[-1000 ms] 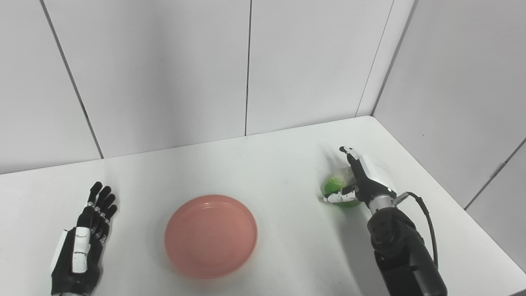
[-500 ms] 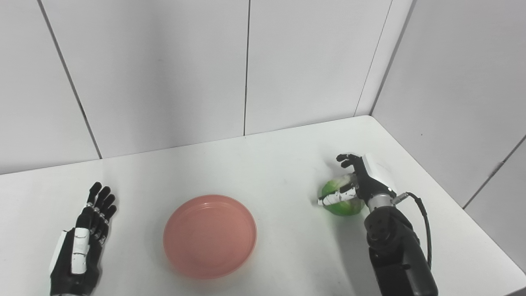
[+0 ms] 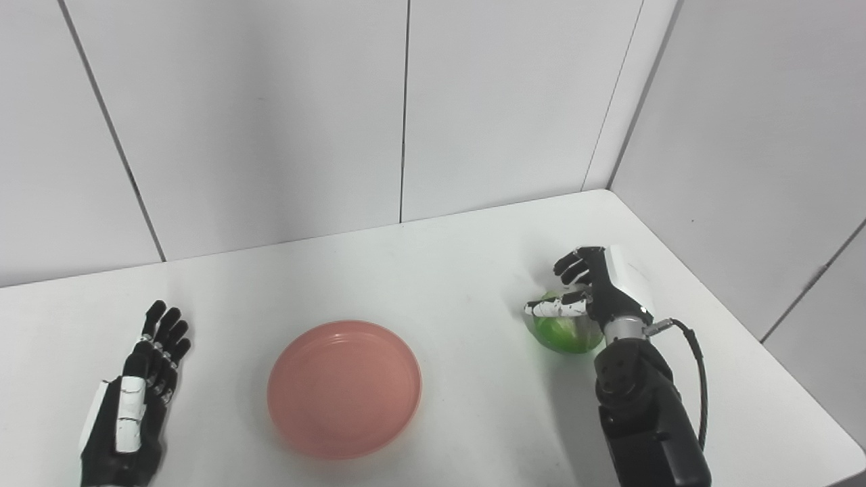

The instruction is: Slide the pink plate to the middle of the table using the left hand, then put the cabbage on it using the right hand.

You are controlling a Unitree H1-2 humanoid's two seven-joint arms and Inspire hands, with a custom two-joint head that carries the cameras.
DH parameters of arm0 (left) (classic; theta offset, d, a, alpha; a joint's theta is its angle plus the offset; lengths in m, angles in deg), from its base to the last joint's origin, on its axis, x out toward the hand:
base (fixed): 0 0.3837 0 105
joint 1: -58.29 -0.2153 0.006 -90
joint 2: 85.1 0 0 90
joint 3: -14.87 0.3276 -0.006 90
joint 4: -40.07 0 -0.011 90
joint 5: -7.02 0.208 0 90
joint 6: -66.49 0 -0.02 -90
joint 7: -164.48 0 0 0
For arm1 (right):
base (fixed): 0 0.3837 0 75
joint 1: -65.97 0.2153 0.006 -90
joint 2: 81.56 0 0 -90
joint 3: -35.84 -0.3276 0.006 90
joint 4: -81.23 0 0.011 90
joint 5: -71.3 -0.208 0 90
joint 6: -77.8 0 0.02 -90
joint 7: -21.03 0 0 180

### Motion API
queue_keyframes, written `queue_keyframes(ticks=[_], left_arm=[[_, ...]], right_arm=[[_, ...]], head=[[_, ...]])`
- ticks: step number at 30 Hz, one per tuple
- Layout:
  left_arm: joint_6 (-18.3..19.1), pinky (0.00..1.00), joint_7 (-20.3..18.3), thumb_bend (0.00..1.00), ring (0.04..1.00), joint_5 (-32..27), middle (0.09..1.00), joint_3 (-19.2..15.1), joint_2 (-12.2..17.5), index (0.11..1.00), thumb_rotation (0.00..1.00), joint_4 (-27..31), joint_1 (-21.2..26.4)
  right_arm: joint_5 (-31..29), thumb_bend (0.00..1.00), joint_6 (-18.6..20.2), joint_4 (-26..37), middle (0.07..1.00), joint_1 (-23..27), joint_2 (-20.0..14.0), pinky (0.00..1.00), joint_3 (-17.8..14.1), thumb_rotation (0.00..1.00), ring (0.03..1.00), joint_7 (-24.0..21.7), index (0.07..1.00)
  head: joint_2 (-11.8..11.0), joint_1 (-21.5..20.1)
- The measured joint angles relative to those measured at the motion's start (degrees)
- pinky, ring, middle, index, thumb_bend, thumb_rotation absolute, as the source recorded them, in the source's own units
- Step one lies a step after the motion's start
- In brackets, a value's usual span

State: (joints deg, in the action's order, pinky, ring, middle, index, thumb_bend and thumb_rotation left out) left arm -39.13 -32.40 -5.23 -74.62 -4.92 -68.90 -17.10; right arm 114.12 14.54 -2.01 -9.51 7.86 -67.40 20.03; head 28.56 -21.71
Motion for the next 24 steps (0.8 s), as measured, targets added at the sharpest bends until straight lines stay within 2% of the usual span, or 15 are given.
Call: queue_keyframes(ticks=[5,7,14,18,22,23,24], left_arm=[[0.0,1.0,0.0,0.72,0.994,1.0,1.0,0.3,0.0,1.0,0.96,0.0,0.0],[0.1,1.0,0.0,0.72,0.997,1.0,1.0,0.3,-0.1,0.999,0.95,0.1,0.0],[0.7,1.0,0.1,0.71,0.998,1.0,0.999,0.3,-0.2,0.998,0.96,0.4,-0.2],[1.2,1.0,0.2,0.72,1.0,1.1,0.997,0.3,-0.2,0.993,0.95,0.5,-0.3],[1.4,1.0,0.2,0.72,1.0,1.1,0.997,0.4,-0.2,0.994,0.96,0.9,-0.6],[1.4,1.0,0.3,0.72,1.0,1.2,0.998,0.4,-0.2,0.996,0.96,1.0,-0.6],[1.4,1.0,0.3,0.72,0.999,1.3,0.999,0.4,-0.2,0.997,0.96,1.1,-0.7]], right_arm=[[-2.8,0.52,-2.6,-0.1,0.52,-0.3,0.0,0.47,1.3,0.0,0.468,4.5,0.463],[-3.8,0.52,-3.2,-0.1,0.526,-0.3,-0.1,0.45,1.7,0.0,0.458,5.6,0.468],[-7.5,0.52,-10.0,-1.7,0.535,-0.8,-0.3,0.44,2.4,0.0,0.461,11.3,0.469],[-8.5,0.51,-12.1,-2.1,0.541,-1.3,-0.4,0.46,2.9,0.0,0.466,13.2,0.462],[-9.4,0.51,-12.9,-2.2,0.549,-1.5,-0.7,0.46,3.3,0.0,0.445,13.4,0.493],[-9.5,0.52,-13.0,-2.1,0.66,-1.5,-0.9,0.52,3.5,0.07,0.57,13.3,0.495],[-9.7,0.52,-12.9,-2.0,0.718,-1.6,-1.3,0.55,3.6,0.1,0.635,13.1,0.496]], head=[[0.0,0.2],[0.0,0.4],[0.0,0.4],[0.0,0.4],[0.1,0.4],[0.1,0.4],[0.1,0.4]])
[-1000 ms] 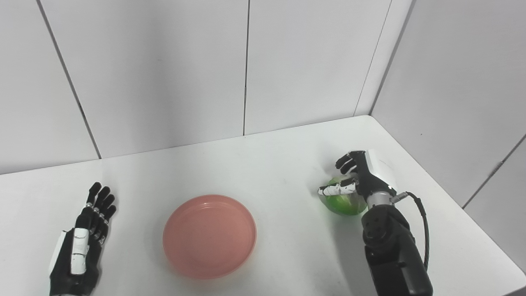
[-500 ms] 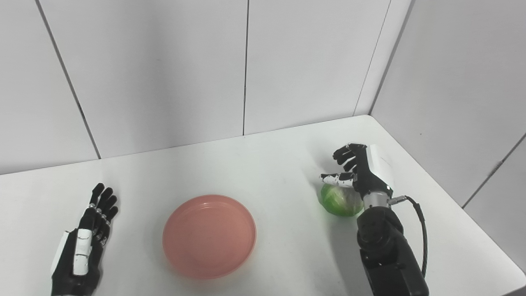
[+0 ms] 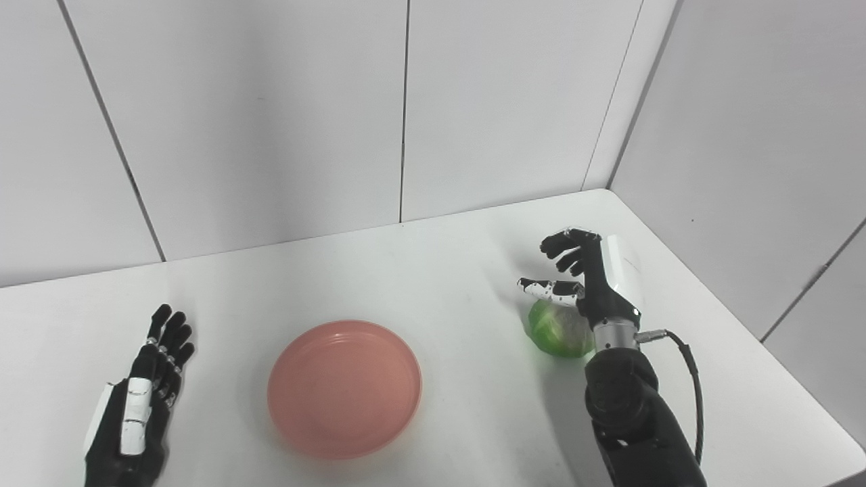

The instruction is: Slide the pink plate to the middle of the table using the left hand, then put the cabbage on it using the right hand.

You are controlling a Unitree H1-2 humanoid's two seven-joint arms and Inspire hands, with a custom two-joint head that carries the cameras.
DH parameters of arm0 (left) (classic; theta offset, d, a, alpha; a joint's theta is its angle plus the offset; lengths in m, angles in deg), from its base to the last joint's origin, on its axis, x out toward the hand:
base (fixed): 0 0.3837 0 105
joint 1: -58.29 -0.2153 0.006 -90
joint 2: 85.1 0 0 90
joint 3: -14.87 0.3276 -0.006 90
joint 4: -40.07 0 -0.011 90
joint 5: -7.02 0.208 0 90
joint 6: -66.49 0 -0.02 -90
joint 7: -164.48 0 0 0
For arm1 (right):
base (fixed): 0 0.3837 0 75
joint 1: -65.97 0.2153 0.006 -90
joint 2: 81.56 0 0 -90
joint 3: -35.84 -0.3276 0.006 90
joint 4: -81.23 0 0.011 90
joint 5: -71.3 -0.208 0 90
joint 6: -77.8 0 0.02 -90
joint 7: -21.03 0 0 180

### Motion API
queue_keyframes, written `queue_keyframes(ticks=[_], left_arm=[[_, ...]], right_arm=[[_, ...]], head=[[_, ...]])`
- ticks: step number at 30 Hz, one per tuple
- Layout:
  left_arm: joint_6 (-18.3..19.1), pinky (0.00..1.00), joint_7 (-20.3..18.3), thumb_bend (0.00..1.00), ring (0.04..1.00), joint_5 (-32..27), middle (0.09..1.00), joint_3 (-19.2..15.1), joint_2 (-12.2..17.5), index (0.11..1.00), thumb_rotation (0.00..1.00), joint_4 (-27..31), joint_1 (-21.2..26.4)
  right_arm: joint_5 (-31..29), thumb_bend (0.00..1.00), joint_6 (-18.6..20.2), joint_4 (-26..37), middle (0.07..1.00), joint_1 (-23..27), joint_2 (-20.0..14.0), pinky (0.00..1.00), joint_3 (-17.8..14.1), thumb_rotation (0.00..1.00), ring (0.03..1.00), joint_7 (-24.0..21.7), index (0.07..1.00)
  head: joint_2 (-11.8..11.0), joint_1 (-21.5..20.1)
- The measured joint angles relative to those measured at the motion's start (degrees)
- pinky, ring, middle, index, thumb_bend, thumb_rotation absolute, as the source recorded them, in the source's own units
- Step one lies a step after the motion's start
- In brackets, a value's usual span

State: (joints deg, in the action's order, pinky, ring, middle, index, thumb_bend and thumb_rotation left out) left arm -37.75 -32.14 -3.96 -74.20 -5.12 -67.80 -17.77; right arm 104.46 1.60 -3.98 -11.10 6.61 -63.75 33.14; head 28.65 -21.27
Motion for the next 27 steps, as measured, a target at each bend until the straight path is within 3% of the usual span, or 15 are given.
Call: queue_keyframes(ticks=[1,2,6,10,12,16,19,27], left_arm=[[0.0,1.0,0.0,0.72,0.998,0.1,0.997,0.0,0.0,0.996,0.95,0.0,0.0],[0.0,1.0,0.0,0.72,0.997,0.1,0.997,0.0,0.0,0.996,0.95,0.1,0.0],[0.0,1.0,0.0,0.72,0.995,0.1,0.997,0.0,0.0,0.997,0.95,0.1,-0.1],[0.0,1.0,0.0,0.72,1.0,0.1,1.0,-0.1,0.0,0.998,0.95,0.4,-0.3],[0.1,1.0,0.0,0.72,1.0,0.1,0.999,0.0,0.0,0.996,0.95,0.5,-0.5],[0.1,1.0,0.0,0.72,0.995,0.1,0.997,0.0,0.0,0.996,0.95,0.6,-0.5],[0.1,1.0,0.0,0.72,0.997,0.1,0.997,0.0,0.0,0.994,0.95,0.6,-0.5],[0.2,1.0,0.0,0.71,0.998,0.1,0.999,-0.1,0.0,0.995,0.95,0.9,-0.6]], right_arm=[[-0.4,0.75,0.0,0.3,0.813,-0.1,-0.5,0.68,0.1,0.16,0.772,-0.6,0.694],[-0.9,0.84,0.2,1.1,0.87,-0.4,-1.3,0.75,0.2,0.22,0.854,-2.0,0.794],[-1.0,0.93,3.6,4.9,0.94,-1.6,-6.4,0.79,1.0,0.29,0.933,-9.3,0.891],[0.1,1.0,9.6,8.8,0.99,-3.1,-10.9,0.8,2.1,0.32,0.963,-16.1,0.966],[1.2,1.0,11.5,10.5,0.996,-3.9,-12.6,0.85,3.3,0.32,0.975,-19.8,0.971],[4.6,1.0,13.0,12.8,1.0,-4.0,-12.8,0.99,3.2,0.38,1.0,-27.3,0.976],[7.9,1.0,13.1,13.4,1.0,-4.0,-12.5,1.0,2.6,0.36,1.0,-31.1,0.978],[18.1,1.0,13.2,15.3,1.0,-3.3,-10.5,1.0,-0.3,0.28,1.0,-47.8,0.968]], head=[[0.0,0.0],[0.1,0.1],[0.1,0.1],[0.4,0.0],[0.4,0.0],[0.4,0.1],[0.4,0.1],[0.6,0.0]])
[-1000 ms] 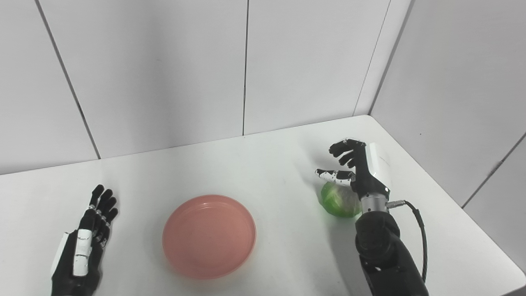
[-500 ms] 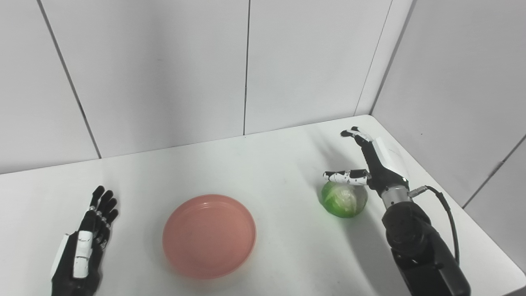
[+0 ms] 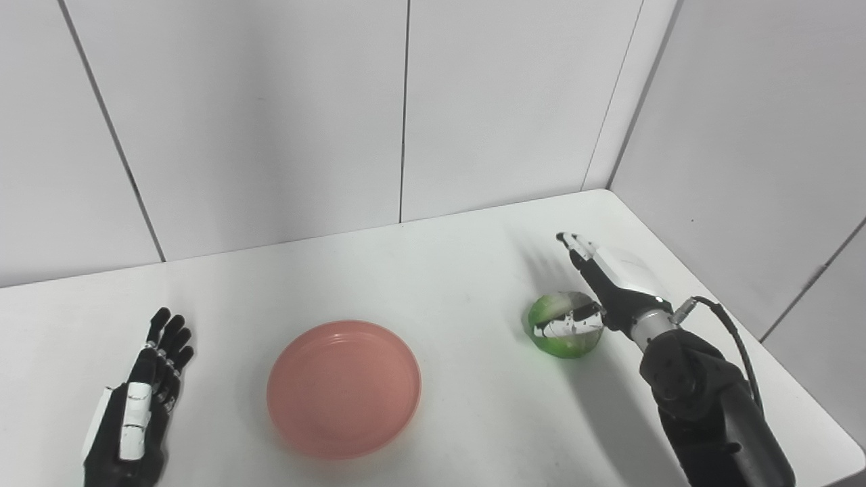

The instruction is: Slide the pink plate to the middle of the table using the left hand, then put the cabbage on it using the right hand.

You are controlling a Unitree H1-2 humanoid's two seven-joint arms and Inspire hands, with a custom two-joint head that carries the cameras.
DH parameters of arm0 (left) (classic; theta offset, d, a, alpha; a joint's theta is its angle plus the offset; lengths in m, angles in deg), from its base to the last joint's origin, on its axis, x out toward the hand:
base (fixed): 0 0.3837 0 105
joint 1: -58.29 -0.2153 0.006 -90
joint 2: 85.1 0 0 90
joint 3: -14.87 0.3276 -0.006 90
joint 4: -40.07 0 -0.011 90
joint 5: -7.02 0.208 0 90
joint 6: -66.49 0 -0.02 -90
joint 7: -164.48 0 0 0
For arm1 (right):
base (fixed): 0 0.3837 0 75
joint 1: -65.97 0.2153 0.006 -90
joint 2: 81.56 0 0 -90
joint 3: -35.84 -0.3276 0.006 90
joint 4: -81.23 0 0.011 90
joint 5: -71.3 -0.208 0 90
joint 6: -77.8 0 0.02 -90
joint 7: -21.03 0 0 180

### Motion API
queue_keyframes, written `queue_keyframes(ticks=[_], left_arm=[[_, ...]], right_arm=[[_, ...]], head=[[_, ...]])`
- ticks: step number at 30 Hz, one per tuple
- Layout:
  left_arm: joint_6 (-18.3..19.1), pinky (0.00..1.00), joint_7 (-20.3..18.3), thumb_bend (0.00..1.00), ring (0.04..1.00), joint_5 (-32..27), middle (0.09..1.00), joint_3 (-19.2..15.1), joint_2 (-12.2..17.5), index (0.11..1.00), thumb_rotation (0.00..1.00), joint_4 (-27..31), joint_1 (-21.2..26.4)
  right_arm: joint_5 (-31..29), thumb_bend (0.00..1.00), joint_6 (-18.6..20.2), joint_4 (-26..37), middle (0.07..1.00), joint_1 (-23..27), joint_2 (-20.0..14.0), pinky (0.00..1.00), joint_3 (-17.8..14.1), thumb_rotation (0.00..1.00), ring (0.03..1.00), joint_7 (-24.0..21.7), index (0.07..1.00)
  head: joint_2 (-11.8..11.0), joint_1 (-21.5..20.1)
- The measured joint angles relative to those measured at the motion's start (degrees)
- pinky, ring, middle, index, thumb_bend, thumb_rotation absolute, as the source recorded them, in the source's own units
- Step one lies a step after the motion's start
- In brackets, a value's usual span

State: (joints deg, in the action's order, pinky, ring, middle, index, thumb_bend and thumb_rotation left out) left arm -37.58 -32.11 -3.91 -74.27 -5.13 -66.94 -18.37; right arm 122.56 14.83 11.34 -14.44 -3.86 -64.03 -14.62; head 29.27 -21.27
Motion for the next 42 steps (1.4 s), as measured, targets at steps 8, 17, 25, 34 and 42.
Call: queue_keyframes(ticks=[8,17,25,34,42], left_arm=[[0.0,1.0,0.0,0.73,1.0,0.0,1.0,0.1,0.0,0.998,0.94,0.1,0.0],[0.1,1.0,0.0,0.72,0.997,0.0,1.0,0.2,0.1,1.0,0.93,0.1,0.0],[0.1,1.0,0.0,0.72,0.996,0.0,1.0,0.3,0.1,1.0,0.93,0.1,0.0],[0.2,1.0,0.1,0.73,0.998,0.8,1.0,0.5,0.1,1.0,0.94,0.1,0.0],[0.3,1.0,0.3,0.73,0.995,1.2,0.997,0.8,0.0,0.995,0.95,0.1,0.0]], right_arm=[[6.2,1.0,0.0,-1.0,0.992,2.3,3.7,0.93,-2.5,0.26,0.987,-8.0,0.938],[12.4,0.96,0.0,-2.9,0.983,3.2,5.4,0.86,-3.8,0.08,0.963,-10.7,0.884],[11.0,0.78,0.0,-5.3,0.937,3.6,6.7,0.53,-3.6,0.0,0.765,-4.9,0.781],[5.3,0.51,0.0,-7.4,0.561,3.5,8.8,0.36,-4.9,0.0,0.431,7.1,0.489],[0.2,0.52,0.0,-8.7,0.509,3.7,11.5,0.34,-6.1,0.0,0.423,17.6,0.498]], head=[[0.1,-0.1],[0.3,-0.2],[0.4,-0.3],[0.4,-0.2],[0.3,0.3]])
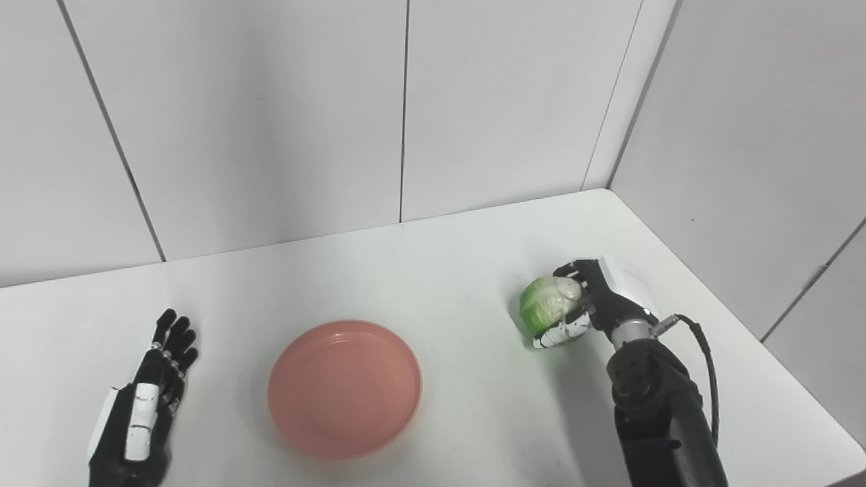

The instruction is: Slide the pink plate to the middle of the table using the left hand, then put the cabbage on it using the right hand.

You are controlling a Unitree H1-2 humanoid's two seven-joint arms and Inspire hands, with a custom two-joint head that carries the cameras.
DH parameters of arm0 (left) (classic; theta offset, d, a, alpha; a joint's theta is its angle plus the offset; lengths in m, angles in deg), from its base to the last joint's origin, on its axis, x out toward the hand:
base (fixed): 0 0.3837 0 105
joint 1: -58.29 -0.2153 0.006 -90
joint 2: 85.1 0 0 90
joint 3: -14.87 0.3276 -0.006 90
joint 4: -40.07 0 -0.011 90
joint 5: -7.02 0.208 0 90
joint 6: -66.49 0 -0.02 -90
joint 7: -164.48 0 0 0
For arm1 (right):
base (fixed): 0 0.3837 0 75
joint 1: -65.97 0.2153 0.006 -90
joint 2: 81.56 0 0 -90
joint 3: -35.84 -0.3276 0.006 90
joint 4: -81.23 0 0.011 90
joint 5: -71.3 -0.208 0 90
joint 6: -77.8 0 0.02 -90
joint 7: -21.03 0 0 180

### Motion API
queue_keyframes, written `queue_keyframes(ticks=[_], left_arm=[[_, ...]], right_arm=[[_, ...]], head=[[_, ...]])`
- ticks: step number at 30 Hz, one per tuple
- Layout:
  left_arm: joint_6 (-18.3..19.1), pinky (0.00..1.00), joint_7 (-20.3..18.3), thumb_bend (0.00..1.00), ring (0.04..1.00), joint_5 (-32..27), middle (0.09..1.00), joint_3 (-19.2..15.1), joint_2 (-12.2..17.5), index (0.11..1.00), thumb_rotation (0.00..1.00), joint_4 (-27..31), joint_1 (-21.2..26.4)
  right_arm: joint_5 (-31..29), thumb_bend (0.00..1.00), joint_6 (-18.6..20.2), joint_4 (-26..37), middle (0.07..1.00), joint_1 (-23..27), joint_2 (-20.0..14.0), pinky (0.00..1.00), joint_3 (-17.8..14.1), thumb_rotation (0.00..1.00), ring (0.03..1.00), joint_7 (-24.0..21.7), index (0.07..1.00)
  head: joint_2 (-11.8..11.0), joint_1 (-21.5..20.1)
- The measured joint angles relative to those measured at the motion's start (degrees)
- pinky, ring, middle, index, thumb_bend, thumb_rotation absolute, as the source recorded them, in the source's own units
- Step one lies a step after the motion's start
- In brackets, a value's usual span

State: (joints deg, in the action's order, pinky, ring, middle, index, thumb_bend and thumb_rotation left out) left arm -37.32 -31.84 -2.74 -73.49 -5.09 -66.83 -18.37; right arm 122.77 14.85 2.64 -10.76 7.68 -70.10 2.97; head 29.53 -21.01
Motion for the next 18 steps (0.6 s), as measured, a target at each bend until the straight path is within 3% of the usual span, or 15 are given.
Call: queue_keyframes(ticks=[5,9,13,14,18], left_arm=[[0.0,1.0,0.5,0.74,0.989,1.0,0.991,0.2,-0.2,0.988,0.93,0.0,0.0],[0.1,1.0,1.7,0.75,0.988,2.0,0.987,0.3,-0.7,0.979,0.93,0.3,-0.1],[2.2,1.0,3.1,0.76,0.996,3.2,0.993,1.4,-2.9,0.98,0.94,2.6,-1.3],[2.8,1.0,3.6,0.76,0.997,3.7,0.994,2.0,-3.7,0.981,0.94,3.3,-1.7],[4.2,1.0,5.9,0.7,1.0,6.9,1.0,3.8,-6.8,0.987,0.99,4.9,-2.8]], right_arm=[[-4.8,0.52,-0.4,0.0,0.505,0.0,-0.3,0.37,0.3,0.0,0.433,5.5,0.492],[-10.9,0.52,-4.7,-0.4,0.524,-0.5,-1.1,0.46,1.3,0.0,0.474,8.7,0.449],[-17.6,0.52,-9.9,-2.3,0.485,-0.9,-1.9,0.32,2.8,0.0,0.408,10.9,0.508],[-19.4,0.52,-11.3,-3.0,0.482,-1.1,-1.9,0.31,3.0,0.0,0.404,11.5,0.511],[-24.5,0.51,-15.8,-4.2,0.447,-2.3,-2.2,0.23,5.5,0.0,0.372,12.2,0.523]], head=[[-0.1,1.7],[0.3,4.1],[1.1,10.5],[1.1,10.5],[1.6,17.0]])
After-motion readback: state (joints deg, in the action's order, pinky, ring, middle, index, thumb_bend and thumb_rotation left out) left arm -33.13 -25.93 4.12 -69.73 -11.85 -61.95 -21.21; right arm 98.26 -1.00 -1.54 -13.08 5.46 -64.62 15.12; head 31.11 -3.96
